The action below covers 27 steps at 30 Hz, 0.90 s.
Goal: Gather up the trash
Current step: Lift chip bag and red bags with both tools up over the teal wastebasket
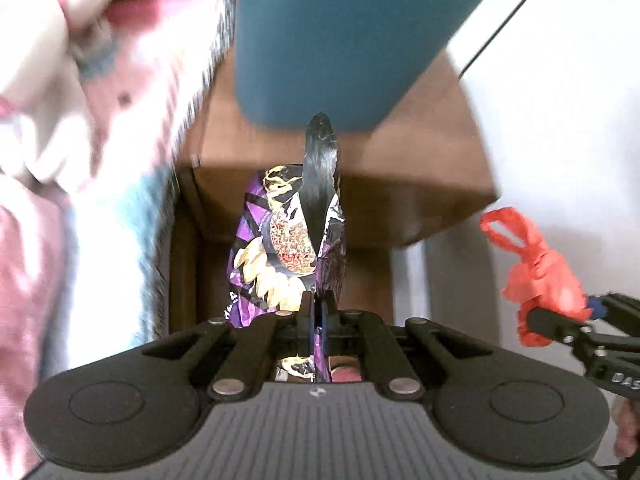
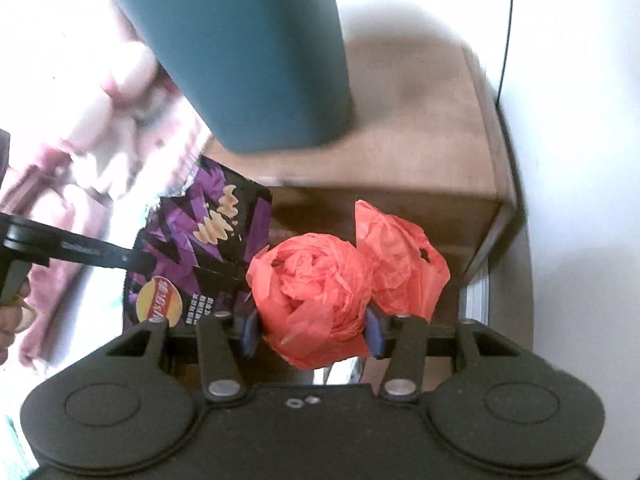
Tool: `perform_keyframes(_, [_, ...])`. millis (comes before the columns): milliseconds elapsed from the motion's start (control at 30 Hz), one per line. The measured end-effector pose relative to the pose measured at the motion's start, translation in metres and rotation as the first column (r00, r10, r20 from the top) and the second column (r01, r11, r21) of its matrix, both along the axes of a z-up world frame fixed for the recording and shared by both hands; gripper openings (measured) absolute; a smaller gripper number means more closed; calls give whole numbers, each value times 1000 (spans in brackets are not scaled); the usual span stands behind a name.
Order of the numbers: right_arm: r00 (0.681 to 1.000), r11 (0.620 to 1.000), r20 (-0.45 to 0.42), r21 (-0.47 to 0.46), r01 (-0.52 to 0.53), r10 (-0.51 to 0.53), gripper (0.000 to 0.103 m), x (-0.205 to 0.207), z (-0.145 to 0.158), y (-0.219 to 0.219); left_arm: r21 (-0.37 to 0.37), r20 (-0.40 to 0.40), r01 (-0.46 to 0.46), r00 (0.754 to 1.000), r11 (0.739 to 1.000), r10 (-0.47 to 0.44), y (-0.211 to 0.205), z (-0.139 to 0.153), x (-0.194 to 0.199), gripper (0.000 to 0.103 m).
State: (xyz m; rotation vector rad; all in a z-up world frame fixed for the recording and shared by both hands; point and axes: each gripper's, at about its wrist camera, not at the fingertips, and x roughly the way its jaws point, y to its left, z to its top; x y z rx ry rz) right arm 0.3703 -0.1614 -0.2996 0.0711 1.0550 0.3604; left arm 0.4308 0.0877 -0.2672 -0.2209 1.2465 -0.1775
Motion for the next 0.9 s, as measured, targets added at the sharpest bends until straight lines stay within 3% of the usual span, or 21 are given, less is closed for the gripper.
perform_keyframes(233, [987, 999, 156, 21, -45, 41, 49, -8, 110, 6, -44, 223, 18, 975, 999, -8, 20, 139, -17, 2])
perform_keyframes(467, [951, 996, 302, 30, -82, 70, 49, -14, 198, 17, -92, 360, 47, 933, 995, -11, 30, 232, -19, 2])
perform_keyframes(667, [913, 992, 390, -4, -124, 116, 49, -11, 249, 41, -99, 457, 72, 889, 992, -18, 30, 302, -12, 2])
perform_keyframes(900, [894, 993, 435, -13, -115, 109, 49, 15, 281, 58, -72, 571, 97, 820, 993, -39, 17, 369, 28, 2])
